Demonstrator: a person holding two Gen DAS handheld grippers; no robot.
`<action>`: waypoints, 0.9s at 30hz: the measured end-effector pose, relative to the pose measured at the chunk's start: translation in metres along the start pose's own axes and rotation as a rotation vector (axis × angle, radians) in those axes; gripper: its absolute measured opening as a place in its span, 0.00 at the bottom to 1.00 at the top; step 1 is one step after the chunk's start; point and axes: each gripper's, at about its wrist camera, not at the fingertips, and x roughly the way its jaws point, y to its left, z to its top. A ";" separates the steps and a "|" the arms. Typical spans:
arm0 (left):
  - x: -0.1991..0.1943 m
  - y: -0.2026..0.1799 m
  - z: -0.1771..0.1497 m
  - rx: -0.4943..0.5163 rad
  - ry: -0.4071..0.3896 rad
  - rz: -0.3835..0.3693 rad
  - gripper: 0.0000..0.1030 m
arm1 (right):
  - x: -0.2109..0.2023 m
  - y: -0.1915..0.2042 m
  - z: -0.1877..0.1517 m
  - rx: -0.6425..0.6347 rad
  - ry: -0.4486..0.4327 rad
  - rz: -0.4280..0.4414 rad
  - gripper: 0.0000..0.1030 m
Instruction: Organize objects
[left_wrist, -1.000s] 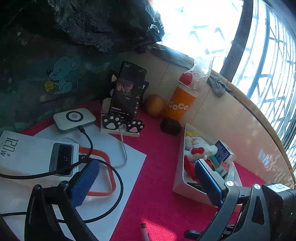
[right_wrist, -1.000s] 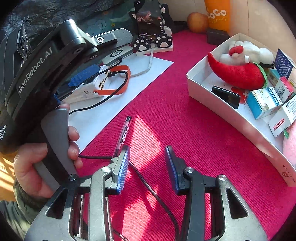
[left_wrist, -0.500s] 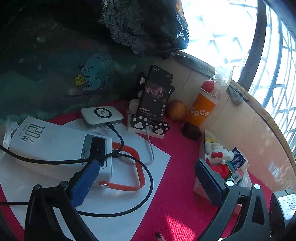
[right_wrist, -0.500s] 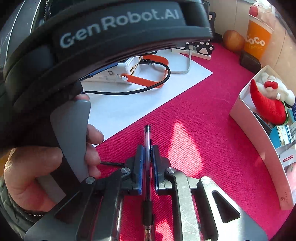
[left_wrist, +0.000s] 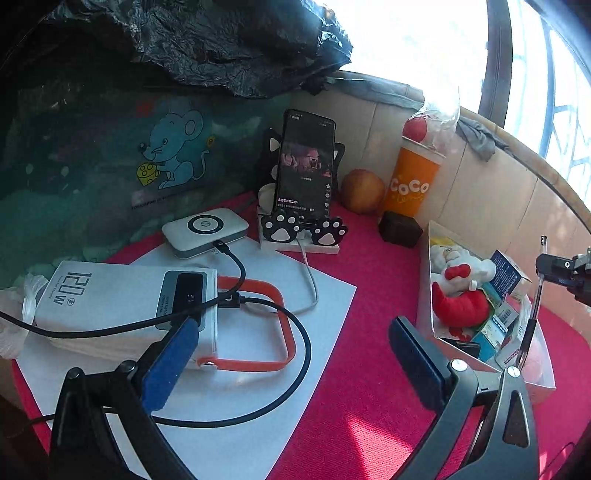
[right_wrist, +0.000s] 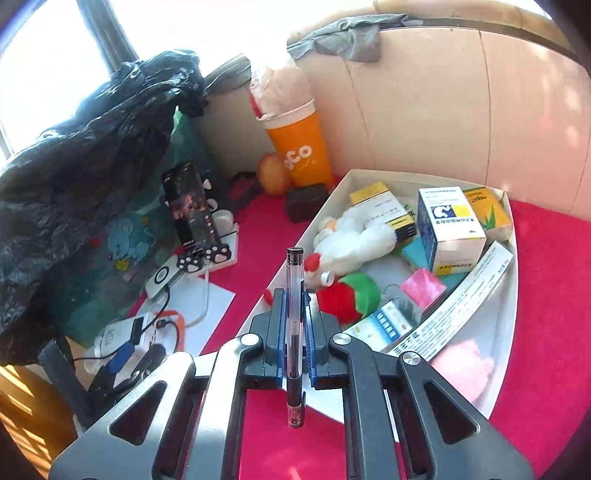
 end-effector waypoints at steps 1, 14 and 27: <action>0.000 -0.003 0.000 0.012 0.008 -0.003 1.00 | 0.005 -0.007 0.010 0.025 0.022 0.012 0.08; -0.013 -0.066 0.004 0.164 0.066 0.018 1.00 | -0.057 -0.074 -0.008 0.105 -0.154 -0.158 0.33; -0.076 -0.168 0.012 0.349 -0.096 -0.100 1.00 | -0.229 -0.073 -0.085 -0.061 -0.561 -0.517 0.82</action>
